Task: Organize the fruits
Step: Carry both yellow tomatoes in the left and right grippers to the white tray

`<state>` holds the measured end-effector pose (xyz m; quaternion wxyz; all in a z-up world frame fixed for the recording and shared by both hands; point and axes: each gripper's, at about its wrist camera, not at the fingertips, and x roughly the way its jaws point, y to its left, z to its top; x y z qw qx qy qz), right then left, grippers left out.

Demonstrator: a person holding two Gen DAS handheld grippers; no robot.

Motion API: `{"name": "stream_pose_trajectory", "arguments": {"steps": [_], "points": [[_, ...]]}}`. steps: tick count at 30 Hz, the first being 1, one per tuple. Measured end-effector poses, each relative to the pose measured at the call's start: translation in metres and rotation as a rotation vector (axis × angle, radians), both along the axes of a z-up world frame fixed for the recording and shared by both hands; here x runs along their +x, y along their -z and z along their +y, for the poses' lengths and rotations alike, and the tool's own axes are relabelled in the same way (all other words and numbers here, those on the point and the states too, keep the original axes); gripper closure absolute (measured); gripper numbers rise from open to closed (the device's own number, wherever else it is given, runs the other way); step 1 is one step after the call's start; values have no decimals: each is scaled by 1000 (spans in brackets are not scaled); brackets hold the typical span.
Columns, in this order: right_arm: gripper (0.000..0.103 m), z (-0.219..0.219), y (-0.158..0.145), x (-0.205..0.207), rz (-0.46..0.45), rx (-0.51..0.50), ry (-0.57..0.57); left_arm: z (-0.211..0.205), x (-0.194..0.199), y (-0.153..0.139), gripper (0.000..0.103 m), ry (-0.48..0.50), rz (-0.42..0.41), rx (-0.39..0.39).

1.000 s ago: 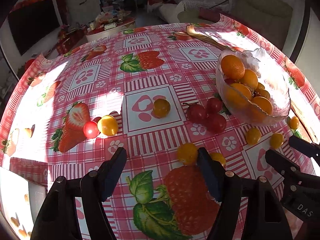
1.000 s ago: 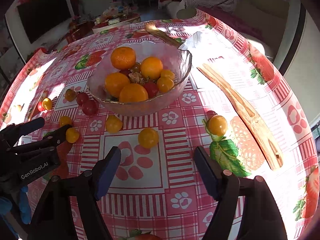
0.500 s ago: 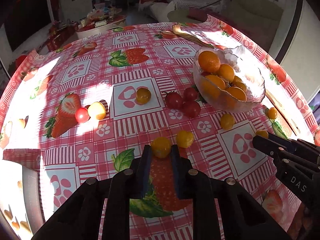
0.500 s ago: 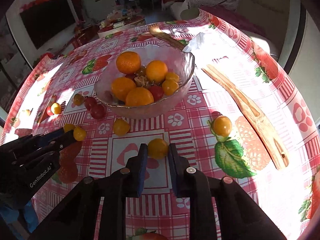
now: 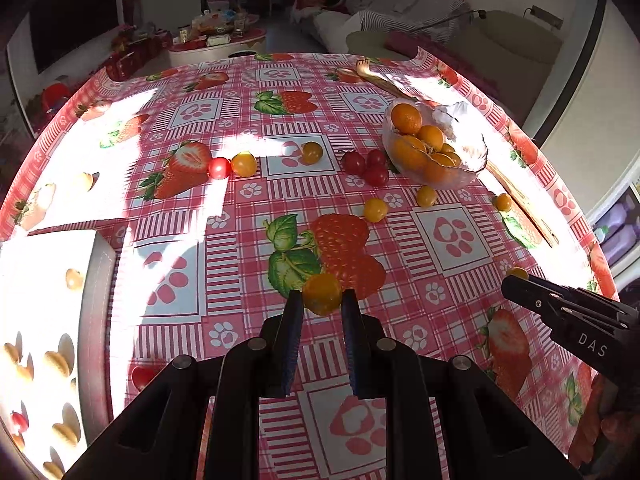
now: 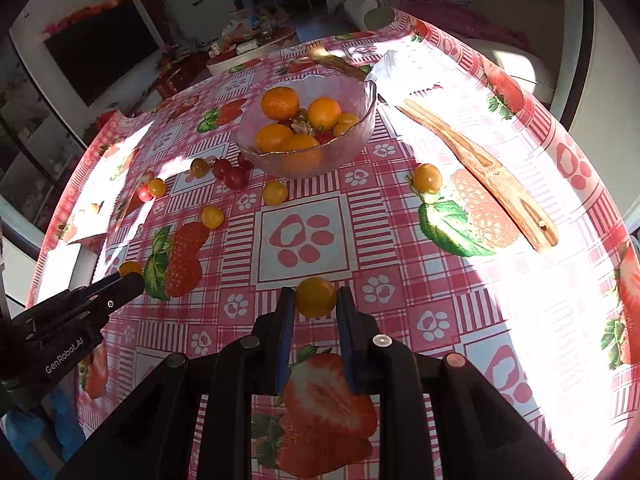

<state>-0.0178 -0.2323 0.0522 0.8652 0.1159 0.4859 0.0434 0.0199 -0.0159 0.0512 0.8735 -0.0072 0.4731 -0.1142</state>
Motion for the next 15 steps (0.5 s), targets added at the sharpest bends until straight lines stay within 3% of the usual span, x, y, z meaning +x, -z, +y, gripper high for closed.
{"name": "stream_pose_trajectory", "arguments": {"steps": [7,15], "points": [[80,24,-8,-26,5,-5,-70,24,-45,-17,82,-32,-19,4],[80,82,-26,-43,3,18,-204,88,-93,-26,82,-141,-36,14]]}}
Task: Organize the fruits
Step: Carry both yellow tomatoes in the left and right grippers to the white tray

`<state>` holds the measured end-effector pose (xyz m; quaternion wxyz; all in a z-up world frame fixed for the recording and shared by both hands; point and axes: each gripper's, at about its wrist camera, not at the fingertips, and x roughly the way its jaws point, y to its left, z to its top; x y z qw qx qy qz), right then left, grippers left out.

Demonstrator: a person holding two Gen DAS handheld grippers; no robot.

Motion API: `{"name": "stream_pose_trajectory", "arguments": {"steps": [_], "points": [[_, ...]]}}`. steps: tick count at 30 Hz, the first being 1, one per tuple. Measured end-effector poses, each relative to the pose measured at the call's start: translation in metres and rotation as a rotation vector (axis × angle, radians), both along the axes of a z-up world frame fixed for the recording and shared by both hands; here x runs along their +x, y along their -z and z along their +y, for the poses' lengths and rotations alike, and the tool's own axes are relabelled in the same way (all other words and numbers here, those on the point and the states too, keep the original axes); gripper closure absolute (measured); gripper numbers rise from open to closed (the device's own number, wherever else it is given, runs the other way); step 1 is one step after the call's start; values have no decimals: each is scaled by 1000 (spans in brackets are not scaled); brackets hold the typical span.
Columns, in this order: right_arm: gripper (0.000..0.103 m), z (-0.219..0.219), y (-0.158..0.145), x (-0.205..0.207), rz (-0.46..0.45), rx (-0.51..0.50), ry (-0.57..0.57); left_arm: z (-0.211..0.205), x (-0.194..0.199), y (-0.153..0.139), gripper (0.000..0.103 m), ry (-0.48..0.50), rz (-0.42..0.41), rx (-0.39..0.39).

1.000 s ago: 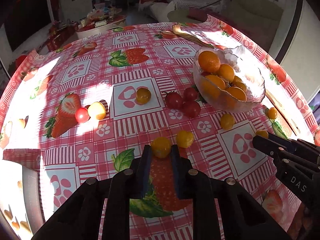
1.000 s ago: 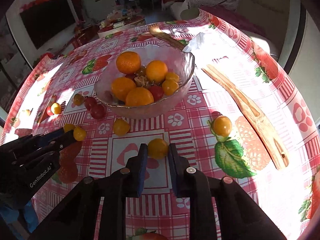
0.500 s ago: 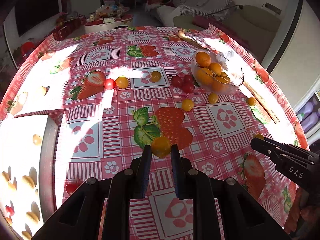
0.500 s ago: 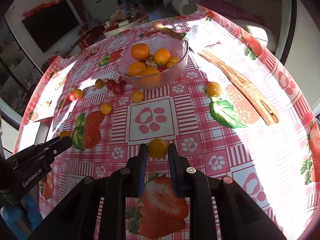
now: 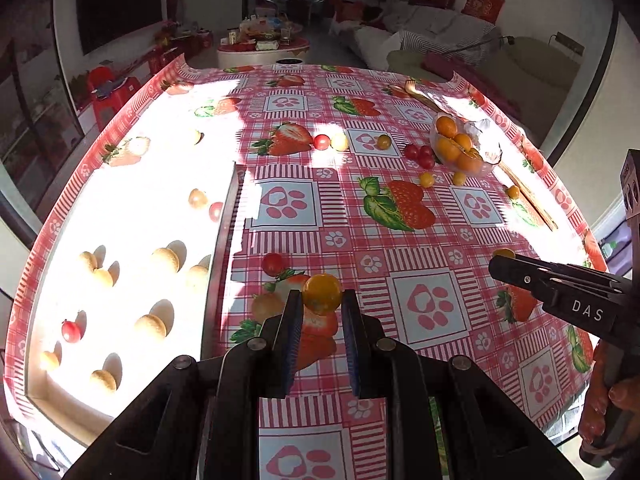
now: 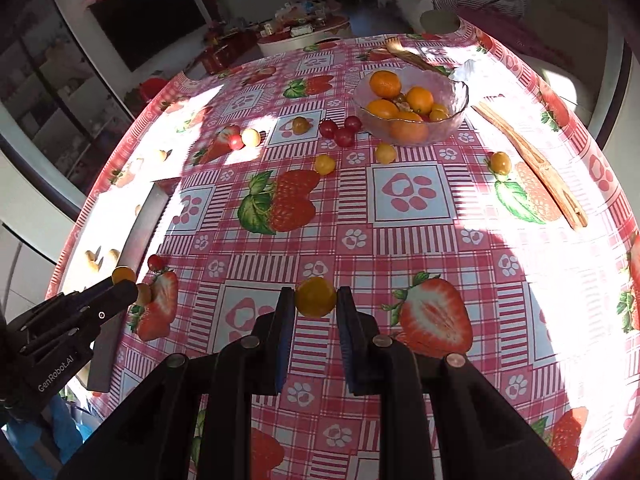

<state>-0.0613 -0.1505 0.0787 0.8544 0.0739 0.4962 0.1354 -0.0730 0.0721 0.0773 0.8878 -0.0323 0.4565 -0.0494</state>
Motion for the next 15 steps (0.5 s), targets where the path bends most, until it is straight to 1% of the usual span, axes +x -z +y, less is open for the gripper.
{"name": "stream_pose_trajectory", "arguments": {"steps": [6,11,15], "points": [[80,64,-10,-3,7,22,-124,63,-26,0,82,-123,-16,34],[80,124,-16,-3,23,36,-236,116,-45,6,82,-244,-5,34],[80,171,-15,-2,43,34,-320,147,-56,18,82,-312,16,60]]}}
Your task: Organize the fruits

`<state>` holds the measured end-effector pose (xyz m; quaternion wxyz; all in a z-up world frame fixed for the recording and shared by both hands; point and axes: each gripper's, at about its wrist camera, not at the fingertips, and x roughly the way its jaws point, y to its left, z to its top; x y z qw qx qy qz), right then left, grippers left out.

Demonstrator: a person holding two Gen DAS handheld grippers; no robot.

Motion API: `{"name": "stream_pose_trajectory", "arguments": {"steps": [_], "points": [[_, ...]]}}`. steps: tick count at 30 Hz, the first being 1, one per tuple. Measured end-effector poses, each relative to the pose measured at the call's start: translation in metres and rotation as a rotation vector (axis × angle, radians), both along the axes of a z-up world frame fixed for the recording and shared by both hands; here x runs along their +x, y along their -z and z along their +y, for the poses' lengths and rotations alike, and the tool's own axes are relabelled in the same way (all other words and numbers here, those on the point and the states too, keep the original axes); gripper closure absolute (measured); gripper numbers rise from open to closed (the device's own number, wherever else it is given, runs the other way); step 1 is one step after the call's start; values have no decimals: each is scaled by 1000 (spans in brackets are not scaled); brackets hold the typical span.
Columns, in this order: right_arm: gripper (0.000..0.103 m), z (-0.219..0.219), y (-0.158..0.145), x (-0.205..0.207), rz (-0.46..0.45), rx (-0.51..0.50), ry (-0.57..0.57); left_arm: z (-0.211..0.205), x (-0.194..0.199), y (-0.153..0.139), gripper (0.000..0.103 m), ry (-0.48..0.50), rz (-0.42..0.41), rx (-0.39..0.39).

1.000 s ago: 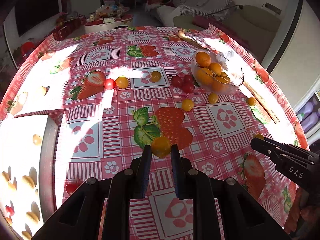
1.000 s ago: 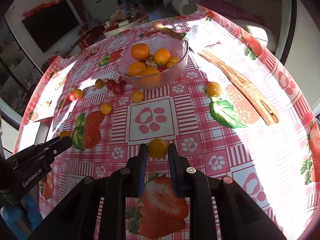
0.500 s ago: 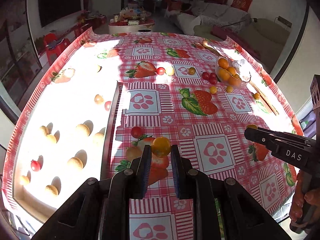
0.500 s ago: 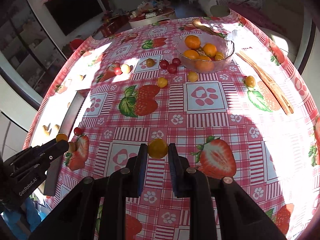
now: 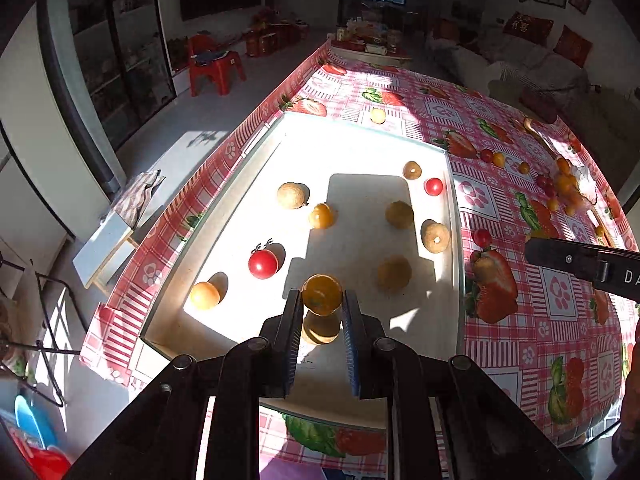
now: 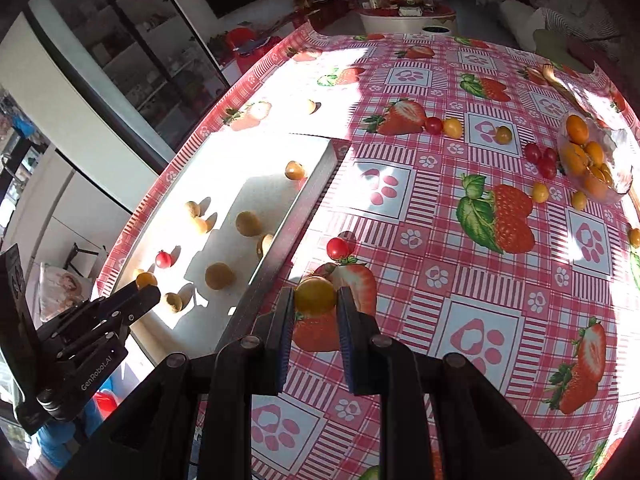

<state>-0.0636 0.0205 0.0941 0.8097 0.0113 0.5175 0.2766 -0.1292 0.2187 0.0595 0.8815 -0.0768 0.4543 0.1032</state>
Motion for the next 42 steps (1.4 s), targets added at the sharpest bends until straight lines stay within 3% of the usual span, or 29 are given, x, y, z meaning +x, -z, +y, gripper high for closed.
{"name": "stream_pose_trajectory", "arguments": {"steps": [11,19,24,27,29,31,32,33,34,35,42], "points": [[80,97,19,20,43,-56,-140,32,3,33,82,-73,88,13],[80,129,46,32,79,-131,-173,31,6,41,82,-60,106,31],[79,139,60,30,55,-192,-203,30,7,41,82,-57,105,39],[70,144,61,27,35,-215,-234,29,8,41,81,-55,104,45],[53,144,60,26,35,-212,-236,29,9,41,81,-55,104,47],[49,142,56,24,26,-198,-236,28,9,41,81,-46,99,30],[47,141,52,24,23,-187,-235,27,9,41,79,-42,98,34],[44,140,48,23,19,-180,-236,26,9,41,57,-40,97,36],[39,138,44,22,13,-172,-234,26,8,40,28,-47,89,49],[34,136,39,20,1,-168,-232,25,5,36,21,-59,60,70],[26,114,13,10,-67,-186,-186,18,2,27,21,-50,33,80]]}}
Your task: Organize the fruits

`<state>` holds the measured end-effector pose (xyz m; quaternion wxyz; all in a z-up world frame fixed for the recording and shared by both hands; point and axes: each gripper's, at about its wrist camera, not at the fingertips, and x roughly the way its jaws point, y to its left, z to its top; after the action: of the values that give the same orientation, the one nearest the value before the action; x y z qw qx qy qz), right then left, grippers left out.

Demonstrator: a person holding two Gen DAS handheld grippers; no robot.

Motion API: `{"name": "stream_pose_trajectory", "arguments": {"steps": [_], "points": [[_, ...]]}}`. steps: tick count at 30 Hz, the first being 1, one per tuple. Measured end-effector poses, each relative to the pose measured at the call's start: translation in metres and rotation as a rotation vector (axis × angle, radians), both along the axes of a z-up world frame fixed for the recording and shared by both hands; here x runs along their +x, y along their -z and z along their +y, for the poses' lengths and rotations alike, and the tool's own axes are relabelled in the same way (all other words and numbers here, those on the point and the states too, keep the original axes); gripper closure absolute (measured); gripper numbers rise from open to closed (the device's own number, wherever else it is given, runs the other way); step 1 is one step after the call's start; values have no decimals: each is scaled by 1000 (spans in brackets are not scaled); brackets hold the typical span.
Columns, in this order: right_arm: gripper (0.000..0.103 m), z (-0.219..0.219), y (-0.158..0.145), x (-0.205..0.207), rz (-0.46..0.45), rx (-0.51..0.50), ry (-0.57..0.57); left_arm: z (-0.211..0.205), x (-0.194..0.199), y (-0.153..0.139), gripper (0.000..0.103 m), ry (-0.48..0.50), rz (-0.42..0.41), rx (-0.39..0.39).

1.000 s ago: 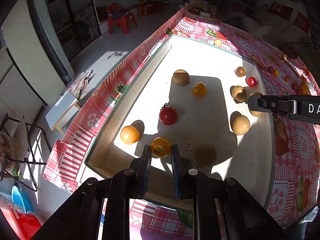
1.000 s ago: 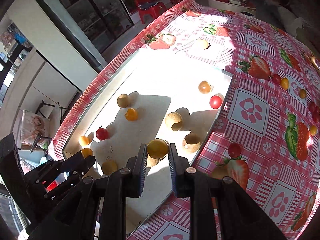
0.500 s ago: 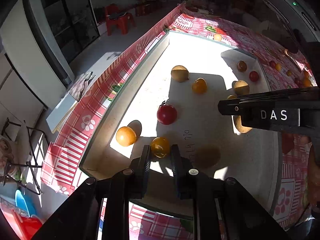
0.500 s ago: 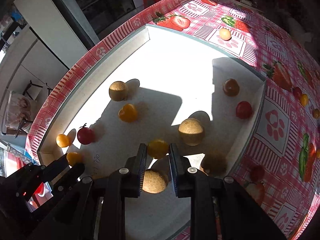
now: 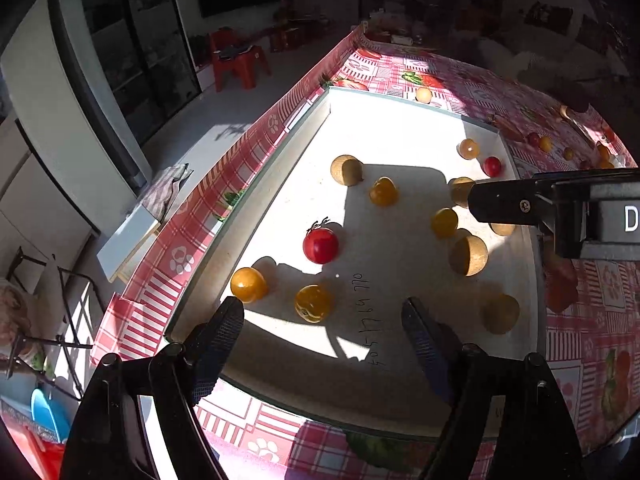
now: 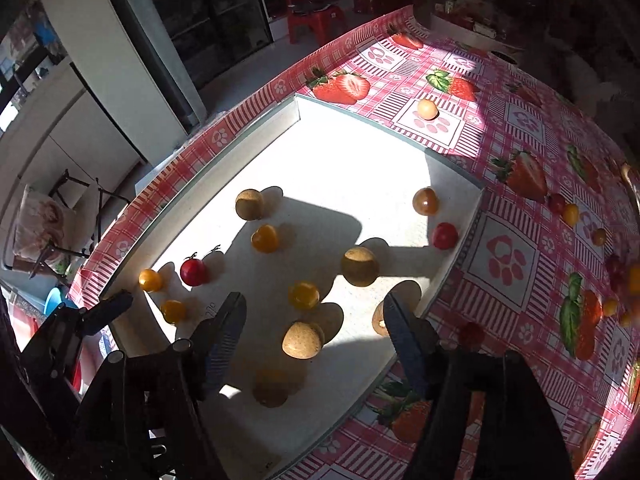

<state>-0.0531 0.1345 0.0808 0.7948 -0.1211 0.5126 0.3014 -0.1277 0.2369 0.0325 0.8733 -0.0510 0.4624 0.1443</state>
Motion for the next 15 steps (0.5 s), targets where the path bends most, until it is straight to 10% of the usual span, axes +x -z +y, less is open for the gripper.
{"name": "stream_pose_trajectory", "arguments": {"steps": [5,7,15], "points": [[19,-19,-9,-9,-9,2,39,-8,-8,-9,20,-8,-24,4],[17,-27,-8,-14,-7,-4,56,-9,-11,-12,0,-18,-26,-1],[0,-58,-7,-44,-19,-11,134,-21,-29,-22,0,-31,-35,5]]}}
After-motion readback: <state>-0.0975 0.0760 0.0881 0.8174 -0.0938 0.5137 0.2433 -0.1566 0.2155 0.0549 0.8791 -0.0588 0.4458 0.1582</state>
